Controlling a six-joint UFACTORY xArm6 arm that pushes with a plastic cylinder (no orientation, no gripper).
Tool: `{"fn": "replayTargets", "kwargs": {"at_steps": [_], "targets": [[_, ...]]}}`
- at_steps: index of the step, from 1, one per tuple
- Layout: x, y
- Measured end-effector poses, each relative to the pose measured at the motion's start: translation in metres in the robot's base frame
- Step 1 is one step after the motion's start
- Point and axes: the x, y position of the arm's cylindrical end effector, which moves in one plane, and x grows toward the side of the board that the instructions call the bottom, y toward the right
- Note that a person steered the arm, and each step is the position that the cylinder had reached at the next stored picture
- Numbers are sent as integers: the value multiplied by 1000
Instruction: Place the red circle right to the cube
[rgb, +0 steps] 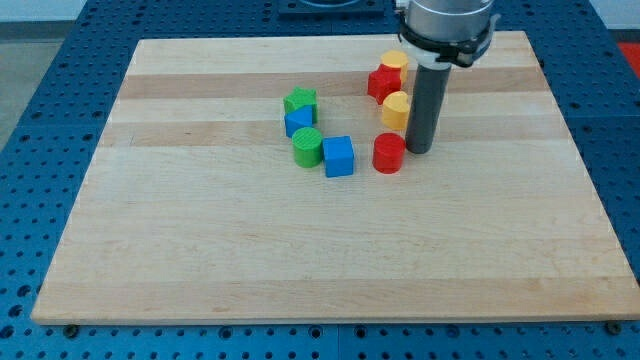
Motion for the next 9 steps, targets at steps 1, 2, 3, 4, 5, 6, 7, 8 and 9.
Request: {"fn": "replayTargets", "kwargs": {"at_steps": [1,2,3,4,5,6,7,8,9], "targets": [[4,4],[16,4],[18,1],[18,-6],[14,-7],[5,-7],[4,-8],[6,-8],[13,-8]]}}
